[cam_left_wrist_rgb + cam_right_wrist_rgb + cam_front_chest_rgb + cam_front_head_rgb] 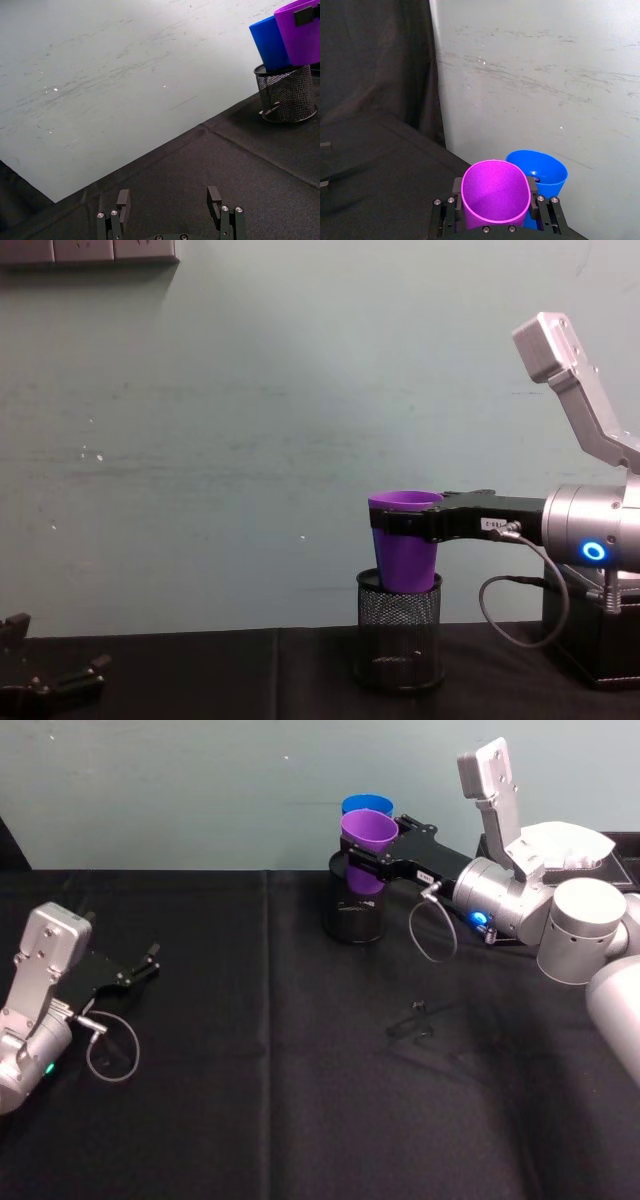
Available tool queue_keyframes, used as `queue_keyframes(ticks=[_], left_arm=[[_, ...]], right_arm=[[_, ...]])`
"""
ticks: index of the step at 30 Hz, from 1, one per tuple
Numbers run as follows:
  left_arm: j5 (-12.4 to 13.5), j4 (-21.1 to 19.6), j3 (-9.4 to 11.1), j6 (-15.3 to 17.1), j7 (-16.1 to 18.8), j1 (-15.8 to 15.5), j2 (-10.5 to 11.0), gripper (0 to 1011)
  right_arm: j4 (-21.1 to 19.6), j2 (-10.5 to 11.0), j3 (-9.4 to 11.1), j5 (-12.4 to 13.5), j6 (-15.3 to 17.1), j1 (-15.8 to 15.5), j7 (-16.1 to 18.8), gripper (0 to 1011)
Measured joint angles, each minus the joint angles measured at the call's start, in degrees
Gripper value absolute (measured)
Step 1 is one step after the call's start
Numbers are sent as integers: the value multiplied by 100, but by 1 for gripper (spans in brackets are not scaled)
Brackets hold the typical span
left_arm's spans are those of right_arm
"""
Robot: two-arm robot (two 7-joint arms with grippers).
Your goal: Pick up one cup with a gripper and tap it against the other cup.
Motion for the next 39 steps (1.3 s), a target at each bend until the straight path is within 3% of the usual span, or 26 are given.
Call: queue_keyframes(ticks=[39], left_arm=[[0,0,0,0,0,0,0,1005]], right_arm=[[-11,5,-2,-1,1,-10,-11,728]])
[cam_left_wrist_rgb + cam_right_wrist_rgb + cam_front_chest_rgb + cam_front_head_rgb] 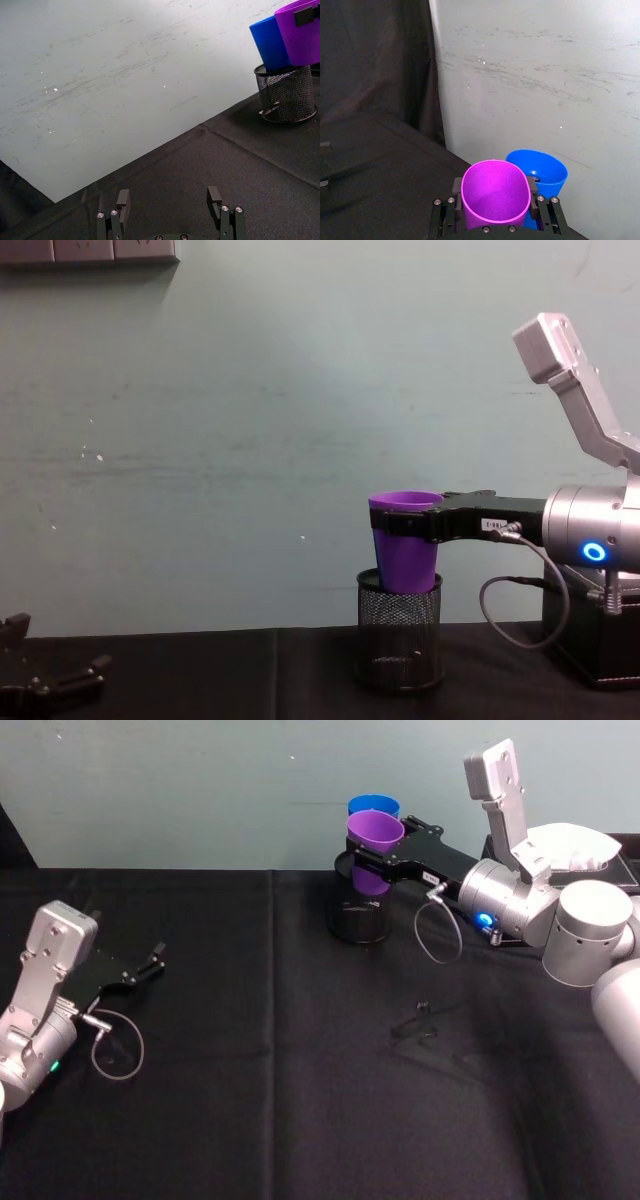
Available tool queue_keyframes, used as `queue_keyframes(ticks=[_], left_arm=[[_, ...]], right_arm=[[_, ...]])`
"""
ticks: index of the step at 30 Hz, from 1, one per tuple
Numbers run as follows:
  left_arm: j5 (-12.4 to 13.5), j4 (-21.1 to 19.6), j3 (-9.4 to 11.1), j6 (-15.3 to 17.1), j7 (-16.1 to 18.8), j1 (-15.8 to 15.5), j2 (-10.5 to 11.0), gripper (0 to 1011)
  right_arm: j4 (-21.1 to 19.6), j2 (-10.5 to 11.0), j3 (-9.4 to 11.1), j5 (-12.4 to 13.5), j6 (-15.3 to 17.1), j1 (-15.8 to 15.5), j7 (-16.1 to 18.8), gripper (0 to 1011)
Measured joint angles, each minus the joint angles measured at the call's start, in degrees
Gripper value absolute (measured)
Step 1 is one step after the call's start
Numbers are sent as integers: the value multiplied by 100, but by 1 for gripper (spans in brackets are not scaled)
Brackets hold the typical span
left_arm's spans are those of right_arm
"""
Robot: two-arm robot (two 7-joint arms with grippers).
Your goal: Pick up one cup with a gripper and tap it against the other cup.
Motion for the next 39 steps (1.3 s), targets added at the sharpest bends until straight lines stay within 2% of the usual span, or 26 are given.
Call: queue_keyframes(ticks=[39], left_arm=[[0,0,0,0,0,0,0,1005]], right_arm=[[1,0,0,0,0,0,0,728]])
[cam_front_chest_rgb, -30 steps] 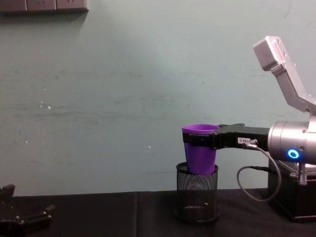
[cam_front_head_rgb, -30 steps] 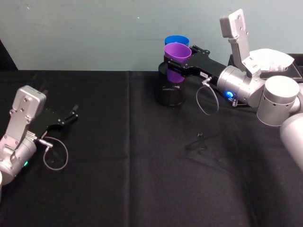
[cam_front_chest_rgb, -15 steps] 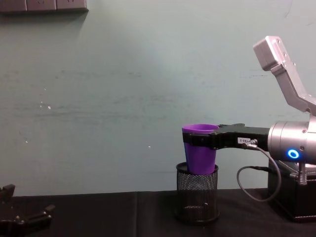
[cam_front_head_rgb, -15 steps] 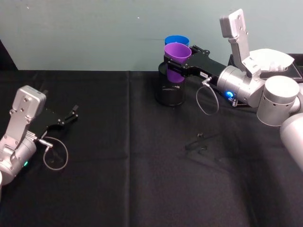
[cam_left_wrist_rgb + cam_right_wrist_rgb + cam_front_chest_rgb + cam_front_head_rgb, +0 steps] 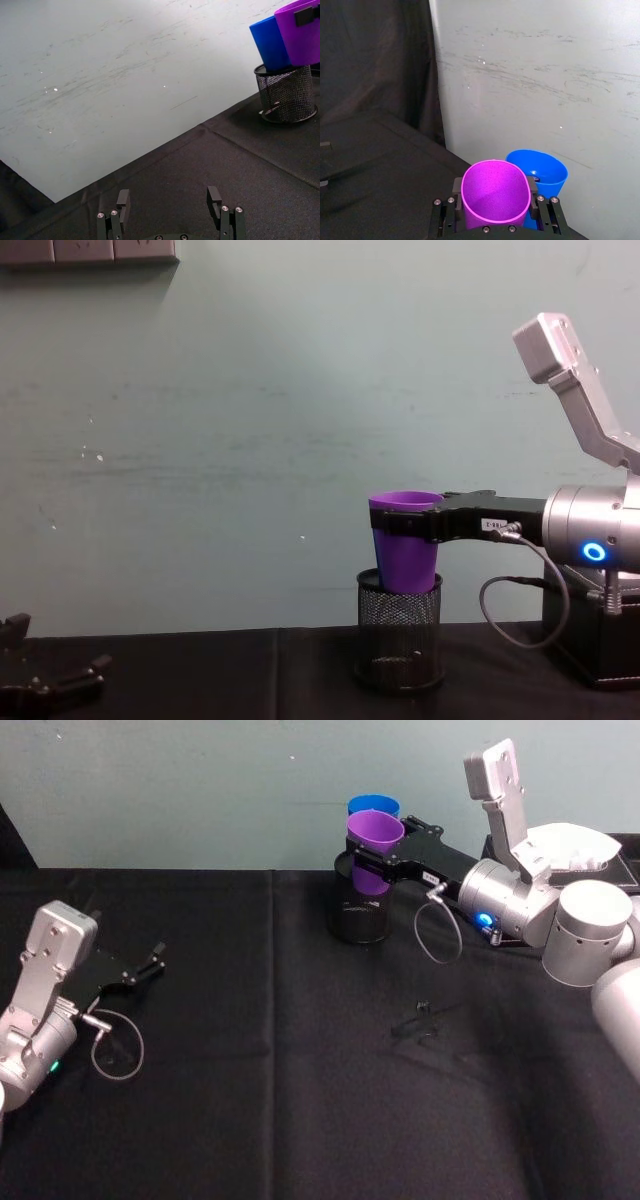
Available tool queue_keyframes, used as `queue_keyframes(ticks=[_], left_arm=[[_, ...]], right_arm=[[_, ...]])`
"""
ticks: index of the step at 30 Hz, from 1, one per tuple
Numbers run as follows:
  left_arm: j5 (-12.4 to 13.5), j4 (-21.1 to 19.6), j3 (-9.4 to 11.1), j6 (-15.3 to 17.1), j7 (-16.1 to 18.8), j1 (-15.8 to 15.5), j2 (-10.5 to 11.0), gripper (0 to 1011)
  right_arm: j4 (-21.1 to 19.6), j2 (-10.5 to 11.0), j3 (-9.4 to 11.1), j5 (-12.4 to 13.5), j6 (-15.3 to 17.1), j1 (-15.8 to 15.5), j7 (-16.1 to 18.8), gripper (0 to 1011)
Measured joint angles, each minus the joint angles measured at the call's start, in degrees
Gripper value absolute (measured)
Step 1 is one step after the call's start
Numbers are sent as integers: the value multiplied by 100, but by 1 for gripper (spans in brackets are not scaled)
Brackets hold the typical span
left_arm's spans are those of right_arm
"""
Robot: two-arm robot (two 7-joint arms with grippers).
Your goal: Pick up one cup with a gripper and tap it against the other cup.
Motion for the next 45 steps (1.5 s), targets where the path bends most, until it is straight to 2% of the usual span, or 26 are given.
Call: queue_keyframes(ticks=[45], left_arm=[[0,0,0,0,0,0,0,1005]], right_arm=[[0,0,0,0,0,0,0,728]])
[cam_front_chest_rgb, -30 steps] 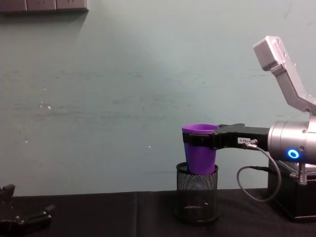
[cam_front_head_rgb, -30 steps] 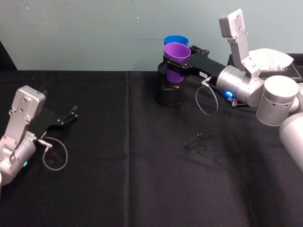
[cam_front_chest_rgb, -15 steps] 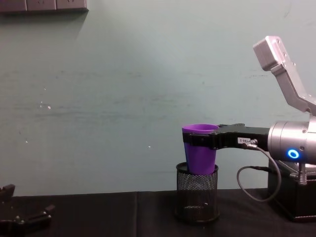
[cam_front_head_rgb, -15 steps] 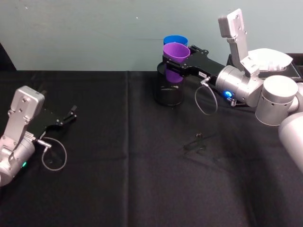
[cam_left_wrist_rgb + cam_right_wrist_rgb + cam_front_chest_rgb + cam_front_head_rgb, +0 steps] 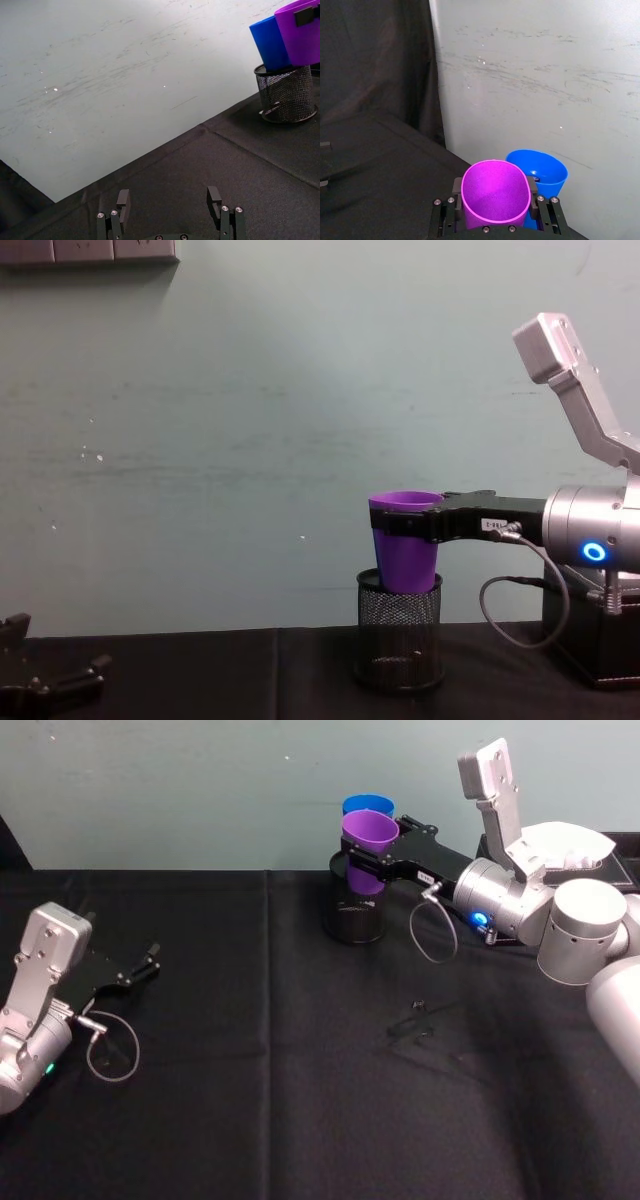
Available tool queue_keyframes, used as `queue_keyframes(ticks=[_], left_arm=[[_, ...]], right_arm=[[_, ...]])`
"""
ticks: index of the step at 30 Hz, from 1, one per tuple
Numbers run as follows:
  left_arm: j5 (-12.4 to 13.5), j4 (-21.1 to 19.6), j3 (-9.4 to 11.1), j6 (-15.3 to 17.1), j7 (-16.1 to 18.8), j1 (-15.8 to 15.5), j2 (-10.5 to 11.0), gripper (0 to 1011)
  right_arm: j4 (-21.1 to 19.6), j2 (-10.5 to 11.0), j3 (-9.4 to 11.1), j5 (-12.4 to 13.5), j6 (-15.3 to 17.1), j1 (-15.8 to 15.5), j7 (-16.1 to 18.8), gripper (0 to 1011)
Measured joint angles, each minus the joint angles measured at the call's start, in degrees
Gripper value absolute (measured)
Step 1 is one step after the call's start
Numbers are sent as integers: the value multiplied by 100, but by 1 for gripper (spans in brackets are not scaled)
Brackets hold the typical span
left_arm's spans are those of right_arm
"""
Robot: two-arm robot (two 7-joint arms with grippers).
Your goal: Pick up one cup with a gripper and tap it against the other cup.
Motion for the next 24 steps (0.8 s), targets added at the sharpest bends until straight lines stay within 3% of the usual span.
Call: queue_keyframes(ticks=[24], left_arm=[[0,0,0,0,0,0,0,1005]], right_arm=[[0,0,0,0,0,0,0,728]])
